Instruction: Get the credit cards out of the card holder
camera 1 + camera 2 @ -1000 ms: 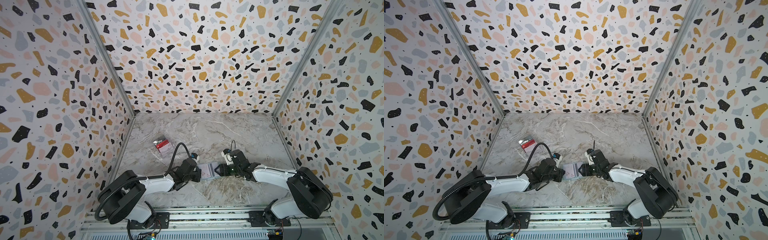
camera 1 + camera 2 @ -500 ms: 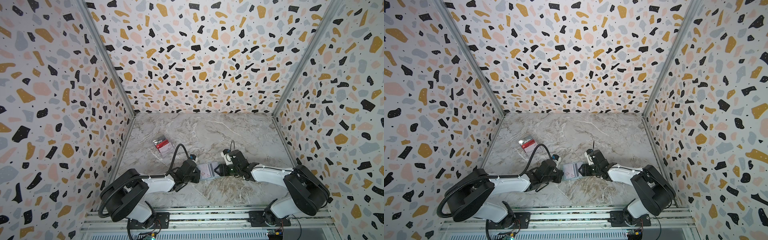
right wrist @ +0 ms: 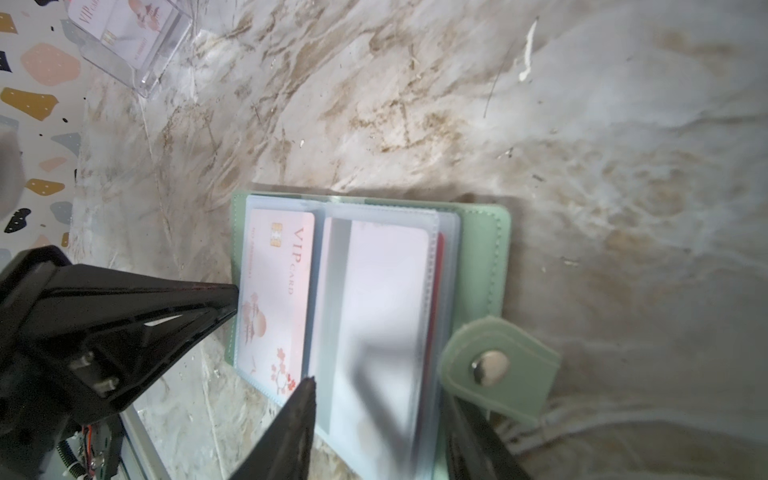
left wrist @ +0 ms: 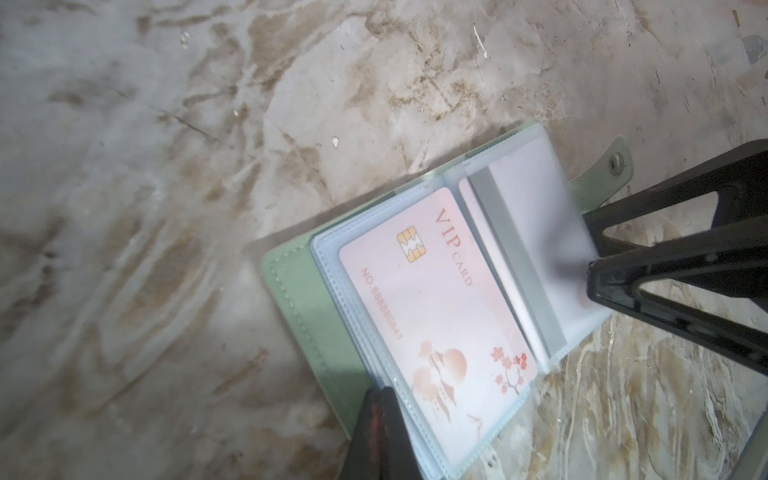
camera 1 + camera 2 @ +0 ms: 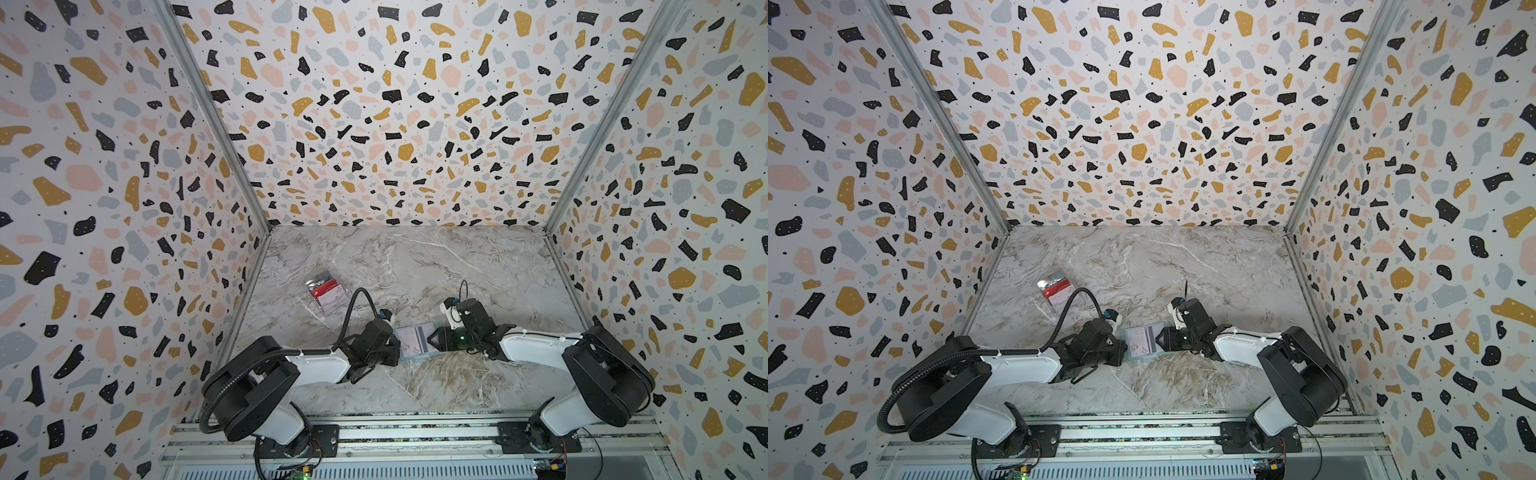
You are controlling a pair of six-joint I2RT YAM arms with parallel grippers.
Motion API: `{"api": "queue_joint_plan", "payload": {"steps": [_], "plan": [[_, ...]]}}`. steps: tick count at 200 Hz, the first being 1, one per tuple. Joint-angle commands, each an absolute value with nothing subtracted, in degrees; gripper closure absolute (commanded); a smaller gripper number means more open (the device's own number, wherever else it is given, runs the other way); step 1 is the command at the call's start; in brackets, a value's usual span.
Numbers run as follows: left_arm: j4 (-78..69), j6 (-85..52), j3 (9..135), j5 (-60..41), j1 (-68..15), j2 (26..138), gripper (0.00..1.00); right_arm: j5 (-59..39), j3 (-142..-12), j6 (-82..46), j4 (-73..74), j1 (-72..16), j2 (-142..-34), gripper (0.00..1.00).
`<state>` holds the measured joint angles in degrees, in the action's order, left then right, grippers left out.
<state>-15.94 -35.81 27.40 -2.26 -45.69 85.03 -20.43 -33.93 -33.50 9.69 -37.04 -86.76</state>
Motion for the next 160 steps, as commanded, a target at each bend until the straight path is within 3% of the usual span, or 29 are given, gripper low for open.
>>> {"api": "queue_joint_plan", "payload": {"steps": [1,160], "plan": [[-16.35,-36.11,26.36,-2.28,-45.35,86.06,1.00,-23.25,-35.94,-33.65,9.94,-37.60,-87.03,0.52],[-16.85,-35.86,26.54,-2.37,-45.00,87.41,1.00,-29.54,-35.42,-32.76,14.85,-37.83,-82.17,0.54]]}}
